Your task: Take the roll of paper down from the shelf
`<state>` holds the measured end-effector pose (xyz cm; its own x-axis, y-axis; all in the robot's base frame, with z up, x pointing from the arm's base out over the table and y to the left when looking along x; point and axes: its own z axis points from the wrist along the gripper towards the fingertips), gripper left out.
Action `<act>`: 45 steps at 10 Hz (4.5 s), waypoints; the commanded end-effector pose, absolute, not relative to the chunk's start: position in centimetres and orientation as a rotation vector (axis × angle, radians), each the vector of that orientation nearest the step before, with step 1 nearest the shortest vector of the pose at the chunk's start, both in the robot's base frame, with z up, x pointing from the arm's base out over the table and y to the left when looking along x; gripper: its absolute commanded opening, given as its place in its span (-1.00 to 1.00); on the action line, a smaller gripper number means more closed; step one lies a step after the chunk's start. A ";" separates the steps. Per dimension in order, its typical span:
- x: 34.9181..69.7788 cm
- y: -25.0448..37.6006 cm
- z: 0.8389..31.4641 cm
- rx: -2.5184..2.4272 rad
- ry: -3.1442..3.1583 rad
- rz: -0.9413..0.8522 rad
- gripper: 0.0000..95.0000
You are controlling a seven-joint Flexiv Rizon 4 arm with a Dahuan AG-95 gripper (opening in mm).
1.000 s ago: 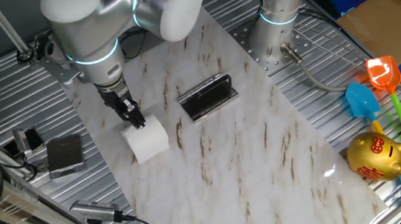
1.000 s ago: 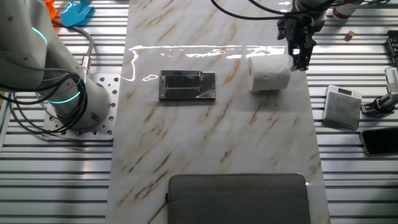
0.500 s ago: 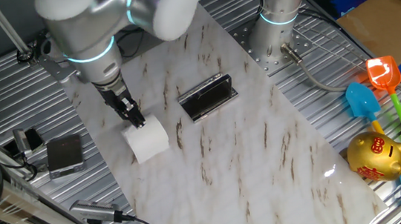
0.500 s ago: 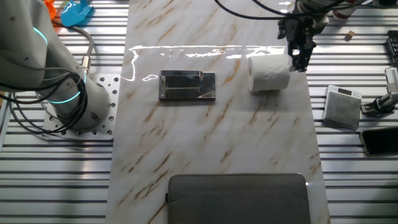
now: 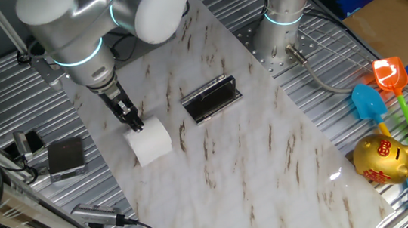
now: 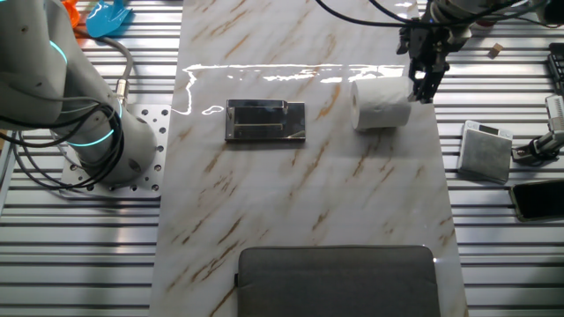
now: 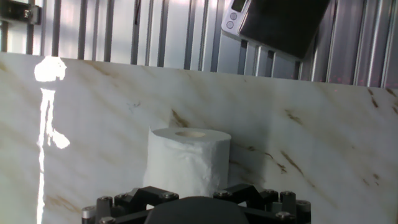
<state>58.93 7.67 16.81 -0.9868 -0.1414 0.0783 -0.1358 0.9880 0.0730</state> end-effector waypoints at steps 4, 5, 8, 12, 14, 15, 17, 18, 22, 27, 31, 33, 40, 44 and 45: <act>59.0 7.7 16.8 0.237 -3.054 -0.079 1.00; 59.0 7.7 16.8 0.236 -3.055 -0.080 1.00; 59.0 7.7 16.8 0.243 -3.059 -0.082 1.00; 59.0 7.7 16.8 0.244 -3.041 -0.088 1.00; 59.0 7.7 16.8 0.229 -3.043 -0.090 1.00; 59.0 7.7 16.8 0.207 -3.044 -0.106 1.00; 59.0 7.7 16.8 0.176 -3.049 -0.109 1.00; 59.0 7.7 16.8 0.171 -3.050 -0.108 1.00; 59.0 7.7 16.8 0.184 -3.054 -0.110 1.00; 59.0 7.7 16.8 0.160 -3.047 -0.115 1.00; 59.0 7.7 16.8 0.171 -3.047 -0.115 1.00; 59.0 7.7 16.8 0.167 -3.048 -0.112 1.00; 58.1 8.4 15.1 0.038 -3.086 -0.132 1.00; 58.6 9.1 14.0 0.040 -3.087 -0.130 1.00; 58.7 9.0 13.5 0.045 -3.089 -0.132 1.00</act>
<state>58.86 9.05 13.38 -0.9984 -0.0310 0.0471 -0.0269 0.9959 0.0860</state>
